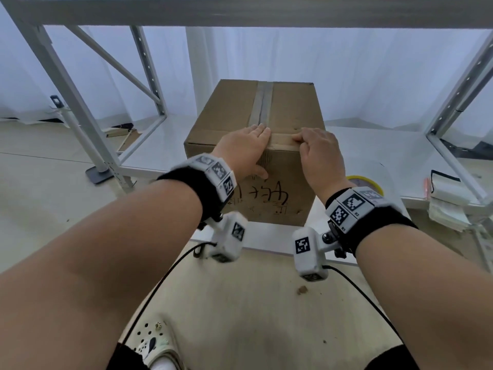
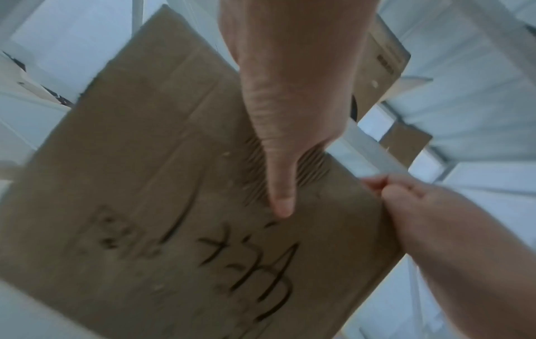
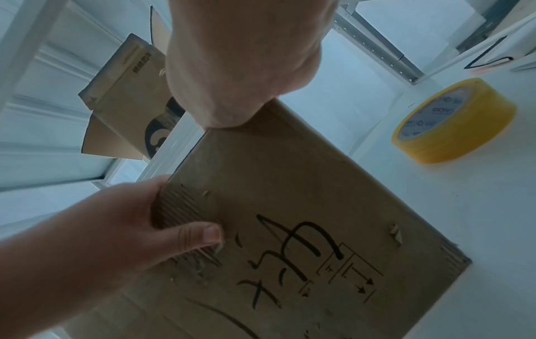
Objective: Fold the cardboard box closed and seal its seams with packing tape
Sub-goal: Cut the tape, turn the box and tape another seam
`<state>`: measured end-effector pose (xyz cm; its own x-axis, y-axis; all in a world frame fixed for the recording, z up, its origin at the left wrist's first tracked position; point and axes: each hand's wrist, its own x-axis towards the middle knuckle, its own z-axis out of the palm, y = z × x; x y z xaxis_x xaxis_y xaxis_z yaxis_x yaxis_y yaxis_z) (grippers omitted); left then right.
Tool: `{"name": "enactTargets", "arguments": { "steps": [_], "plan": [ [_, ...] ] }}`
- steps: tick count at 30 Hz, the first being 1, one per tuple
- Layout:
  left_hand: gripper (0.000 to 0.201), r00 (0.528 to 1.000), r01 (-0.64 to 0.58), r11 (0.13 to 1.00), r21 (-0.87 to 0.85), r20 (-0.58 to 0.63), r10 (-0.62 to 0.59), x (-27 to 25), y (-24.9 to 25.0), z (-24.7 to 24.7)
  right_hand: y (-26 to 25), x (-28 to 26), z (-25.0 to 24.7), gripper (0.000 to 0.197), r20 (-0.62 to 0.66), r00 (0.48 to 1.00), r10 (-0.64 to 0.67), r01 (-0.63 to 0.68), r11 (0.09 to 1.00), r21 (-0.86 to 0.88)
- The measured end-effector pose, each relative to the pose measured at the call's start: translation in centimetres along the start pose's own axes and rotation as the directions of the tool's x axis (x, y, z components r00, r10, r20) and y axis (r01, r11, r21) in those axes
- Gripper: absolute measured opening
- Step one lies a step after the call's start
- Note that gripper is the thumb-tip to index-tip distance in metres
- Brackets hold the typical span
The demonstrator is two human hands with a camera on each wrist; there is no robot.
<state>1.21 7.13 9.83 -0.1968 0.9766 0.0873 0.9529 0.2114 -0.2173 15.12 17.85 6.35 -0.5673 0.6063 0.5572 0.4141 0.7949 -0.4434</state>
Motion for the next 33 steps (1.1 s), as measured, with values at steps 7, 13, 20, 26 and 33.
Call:
{"name": "enactTargets", "arguments": {
  "steps": [7,13,20,26,33],
  "plan": [
    [0.089,0.991,0.034,0.998,-0.052,-0.129,-0.041,-1.1,0.5,1.1,5.8,-1.8,-1.7,0.029,-0.151,0.904,0.401,-0.339,0.885,0.319],
    [0.083,0.971,0.129,0.992,0.001,-0.204,-0.126,0.8,2.8,1.2,12.5,-3.9,1.1,0.057,0.369,0.643,0.672,-0.38,0.697,-0.608],
    [0.093,0.994,0.068,0.998,0.002,-0.083,-0.067,2.4,2.3,-0.1,14.1,-4.1,1.6,0.042,0.39,0.654,0.648,-0.186,0.638,-0.748],
    [0.106,0.992,0.118,0.992,-0.042,0.055,-0.116,4.0,3.1,-0.2,10.5,-2.0,-0.1,0.028,0.3,0.783,0.545,-0.443,0.827,-0.347],
    [0.083,0.995,0.044,0.976,-0.215,-0.076,-0.061,1.5,3.6,-0.9,3.4,0.8,-6.4,0.018,-0.196,0.865,0.462,-0.439,0.886,0.148]
  ]
}}
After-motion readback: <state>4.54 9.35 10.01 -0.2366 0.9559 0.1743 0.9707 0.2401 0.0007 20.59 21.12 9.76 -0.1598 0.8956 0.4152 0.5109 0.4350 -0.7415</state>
